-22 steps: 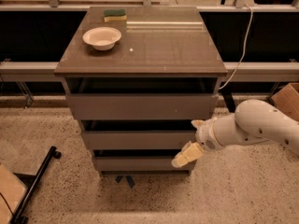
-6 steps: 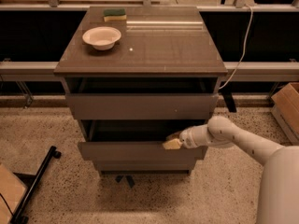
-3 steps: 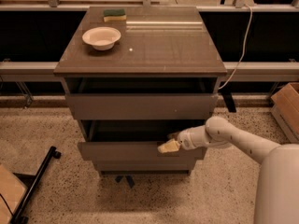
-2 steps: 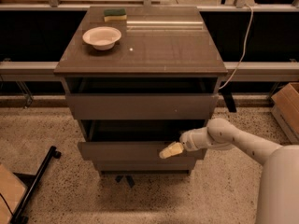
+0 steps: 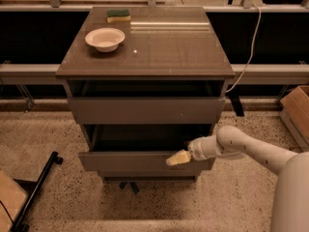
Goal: Open middle drawer
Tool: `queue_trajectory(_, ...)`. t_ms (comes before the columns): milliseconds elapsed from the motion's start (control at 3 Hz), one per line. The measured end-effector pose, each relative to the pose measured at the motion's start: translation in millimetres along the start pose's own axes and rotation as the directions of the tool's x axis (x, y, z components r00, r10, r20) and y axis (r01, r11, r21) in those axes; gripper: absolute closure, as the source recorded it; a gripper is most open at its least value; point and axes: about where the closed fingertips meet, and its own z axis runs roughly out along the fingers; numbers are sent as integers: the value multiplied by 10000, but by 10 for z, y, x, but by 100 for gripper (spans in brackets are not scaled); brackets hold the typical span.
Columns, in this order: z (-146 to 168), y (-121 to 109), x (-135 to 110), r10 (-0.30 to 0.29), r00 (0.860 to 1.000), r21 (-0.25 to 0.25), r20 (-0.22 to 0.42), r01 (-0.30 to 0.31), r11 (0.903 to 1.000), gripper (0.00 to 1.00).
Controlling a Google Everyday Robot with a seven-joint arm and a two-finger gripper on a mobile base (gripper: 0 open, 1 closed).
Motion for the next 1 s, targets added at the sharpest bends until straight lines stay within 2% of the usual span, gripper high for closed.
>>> queue_trajectory(333, -1, 1, 0, 1, 10000, 0, -1, -1, 10000, 42)
queue_trajectory(667, -140, 135, 273, 650, 9966, 68, -506, -647, 9979, 66)
queue_trajectory(1000, -139, 132, 270, 654, 9966, 70, -508, -651, 9979, 89)
